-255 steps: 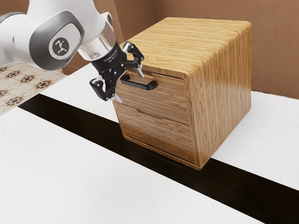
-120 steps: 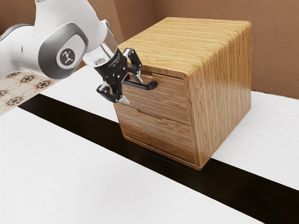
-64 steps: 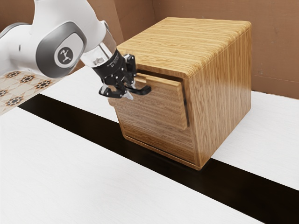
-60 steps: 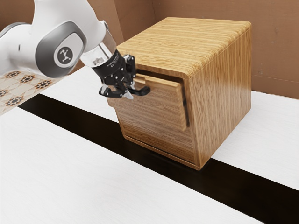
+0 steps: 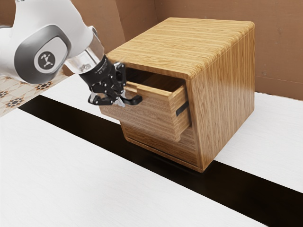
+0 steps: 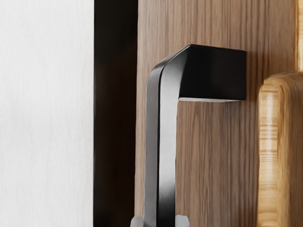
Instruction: Pull the drawer handle with one arm to open the drawer
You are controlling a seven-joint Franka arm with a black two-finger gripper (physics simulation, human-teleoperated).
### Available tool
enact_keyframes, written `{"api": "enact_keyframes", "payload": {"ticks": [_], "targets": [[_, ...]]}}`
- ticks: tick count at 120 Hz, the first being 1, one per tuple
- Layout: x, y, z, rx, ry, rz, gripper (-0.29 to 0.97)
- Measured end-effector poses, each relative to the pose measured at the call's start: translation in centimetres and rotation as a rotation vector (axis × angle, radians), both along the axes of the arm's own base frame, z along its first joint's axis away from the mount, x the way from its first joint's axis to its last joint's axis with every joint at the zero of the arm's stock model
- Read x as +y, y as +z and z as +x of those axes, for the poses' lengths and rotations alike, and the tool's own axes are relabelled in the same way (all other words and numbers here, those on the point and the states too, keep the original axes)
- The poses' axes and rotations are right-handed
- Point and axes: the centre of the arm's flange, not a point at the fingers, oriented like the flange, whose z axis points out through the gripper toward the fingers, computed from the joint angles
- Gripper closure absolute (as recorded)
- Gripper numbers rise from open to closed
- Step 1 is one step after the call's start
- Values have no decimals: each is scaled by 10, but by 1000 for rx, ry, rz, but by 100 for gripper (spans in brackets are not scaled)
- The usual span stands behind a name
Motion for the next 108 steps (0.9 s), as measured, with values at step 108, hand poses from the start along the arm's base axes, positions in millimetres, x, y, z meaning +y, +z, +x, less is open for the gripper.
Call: {"api": "enact_keyframes", "payload": {"ticks": [108], "targets": [[10, 2, -67, 0, 16, -23, 79]]}}
